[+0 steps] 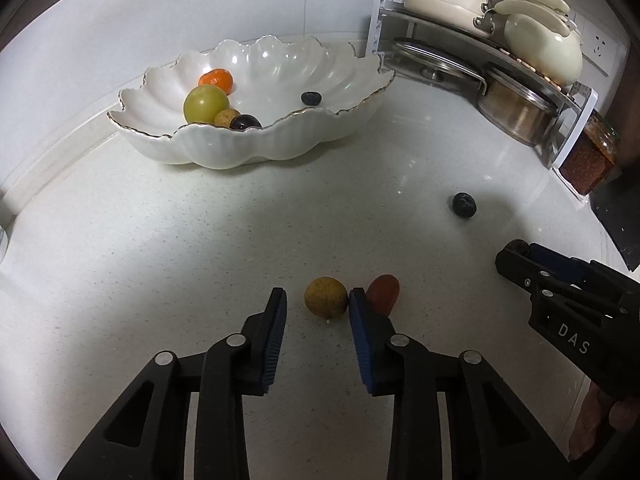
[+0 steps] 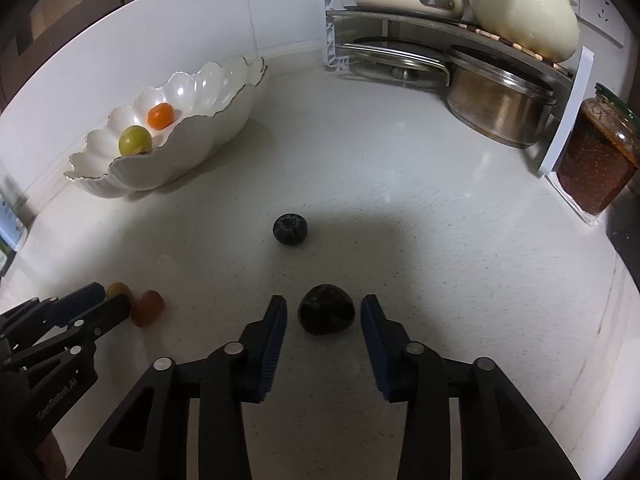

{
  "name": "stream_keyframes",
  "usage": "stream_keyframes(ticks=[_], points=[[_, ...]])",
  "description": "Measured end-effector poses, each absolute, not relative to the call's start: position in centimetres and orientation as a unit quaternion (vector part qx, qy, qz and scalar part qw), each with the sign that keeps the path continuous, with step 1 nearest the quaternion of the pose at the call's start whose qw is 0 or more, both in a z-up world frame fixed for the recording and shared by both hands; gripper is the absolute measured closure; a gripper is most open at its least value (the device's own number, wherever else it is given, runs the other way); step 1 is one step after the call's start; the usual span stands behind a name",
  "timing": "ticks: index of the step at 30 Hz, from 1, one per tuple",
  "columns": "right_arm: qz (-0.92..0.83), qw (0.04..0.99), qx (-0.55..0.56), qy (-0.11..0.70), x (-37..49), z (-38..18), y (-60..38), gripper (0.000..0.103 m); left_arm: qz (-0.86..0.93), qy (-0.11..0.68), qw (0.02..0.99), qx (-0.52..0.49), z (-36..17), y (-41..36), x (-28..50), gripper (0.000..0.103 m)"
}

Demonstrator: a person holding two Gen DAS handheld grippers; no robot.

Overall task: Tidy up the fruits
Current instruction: 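Grasp the brown round fruit with the left tool while the right tool grasps the dark plum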

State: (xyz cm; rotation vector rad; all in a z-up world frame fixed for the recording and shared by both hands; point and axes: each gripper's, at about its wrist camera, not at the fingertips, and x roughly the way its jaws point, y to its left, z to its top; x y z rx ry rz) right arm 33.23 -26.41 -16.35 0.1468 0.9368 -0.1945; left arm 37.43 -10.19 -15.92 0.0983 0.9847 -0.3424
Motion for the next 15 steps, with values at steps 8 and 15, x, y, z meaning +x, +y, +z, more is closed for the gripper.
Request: stream_keyframes(ticks=[8,15], points=[[-0.094,0.884,0.069,0.453,33.2,-16.6,-26.5,0.072,-0.166,0.465,0.868,0.046,-15.9,-10.6,37.7,0.079],[-0.092,0.887,0.073,0.446,32.8,-16.0,-26.3,0.073,-0.171,0.452,0.874,0.047,-15.0,-10.5,37.3,0.079]])
